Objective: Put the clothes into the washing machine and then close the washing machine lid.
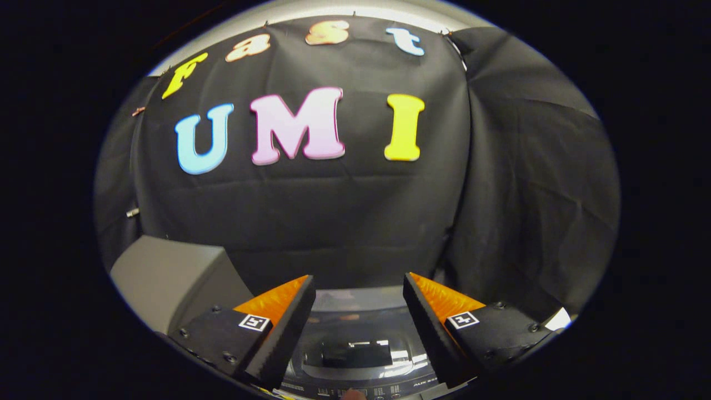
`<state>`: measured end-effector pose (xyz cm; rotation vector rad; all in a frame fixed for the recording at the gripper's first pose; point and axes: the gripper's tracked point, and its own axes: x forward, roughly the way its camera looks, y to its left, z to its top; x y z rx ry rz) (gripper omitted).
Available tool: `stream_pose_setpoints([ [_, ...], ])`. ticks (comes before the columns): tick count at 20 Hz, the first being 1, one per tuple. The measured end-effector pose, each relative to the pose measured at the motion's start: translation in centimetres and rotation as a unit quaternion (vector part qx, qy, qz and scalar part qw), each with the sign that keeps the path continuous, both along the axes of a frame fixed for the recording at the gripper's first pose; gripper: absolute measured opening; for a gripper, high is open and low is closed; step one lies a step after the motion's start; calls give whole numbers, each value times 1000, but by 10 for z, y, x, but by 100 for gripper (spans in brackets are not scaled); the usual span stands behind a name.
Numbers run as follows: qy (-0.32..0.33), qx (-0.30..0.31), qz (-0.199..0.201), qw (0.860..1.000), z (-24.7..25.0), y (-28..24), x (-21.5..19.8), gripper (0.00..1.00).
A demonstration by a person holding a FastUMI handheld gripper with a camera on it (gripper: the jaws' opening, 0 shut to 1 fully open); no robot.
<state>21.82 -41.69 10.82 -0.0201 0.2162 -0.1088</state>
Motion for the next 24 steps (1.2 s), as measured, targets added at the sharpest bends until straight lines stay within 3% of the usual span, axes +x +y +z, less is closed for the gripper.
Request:
stream_pose_setpoints([
  [5,-91,-4,29,995,70,19,-30,99],
  [10,-135,-12,44,990,107,34,-57,99],
  [14,-148,-22,51,987,118,41,-69,99],
  [24,-166,-13,22,986,134,28,-79,98],
])
